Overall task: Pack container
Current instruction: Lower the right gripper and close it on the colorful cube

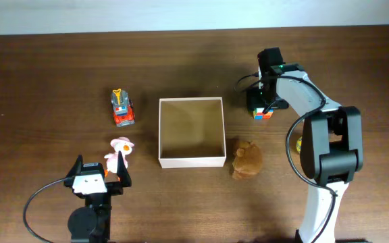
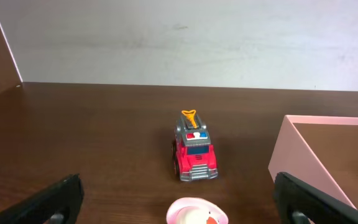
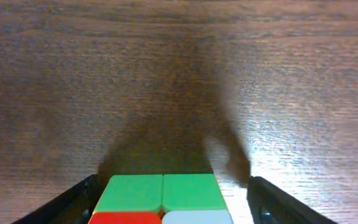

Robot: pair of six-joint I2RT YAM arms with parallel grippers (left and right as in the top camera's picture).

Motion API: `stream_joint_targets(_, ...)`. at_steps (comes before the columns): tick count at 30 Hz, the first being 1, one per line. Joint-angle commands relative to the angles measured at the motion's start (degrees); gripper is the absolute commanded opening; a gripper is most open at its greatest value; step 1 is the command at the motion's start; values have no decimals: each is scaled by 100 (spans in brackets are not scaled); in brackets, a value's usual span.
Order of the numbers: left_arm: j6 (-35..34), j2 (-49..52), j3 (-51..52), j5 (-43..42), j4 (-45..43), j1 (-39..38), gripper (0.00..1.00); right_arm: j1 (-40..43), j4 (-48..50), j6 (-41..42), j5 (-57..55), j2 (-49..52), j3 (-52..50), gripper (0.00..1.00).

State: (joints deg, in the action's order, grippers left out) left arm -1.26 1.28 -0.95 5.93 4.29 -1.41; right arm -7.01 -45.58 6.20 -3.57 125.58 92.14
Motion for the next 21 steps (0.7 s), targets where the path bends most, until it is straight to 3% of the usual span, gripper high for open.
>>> stream_joint_targets(1,90,-50,42,-59,-15,35,99,-44,-13,33,-79,146,55,72)
stream_joint_targets(21,90,-50,42,-59,-15,35,99,-44,-164,28,-81,142,59,59)
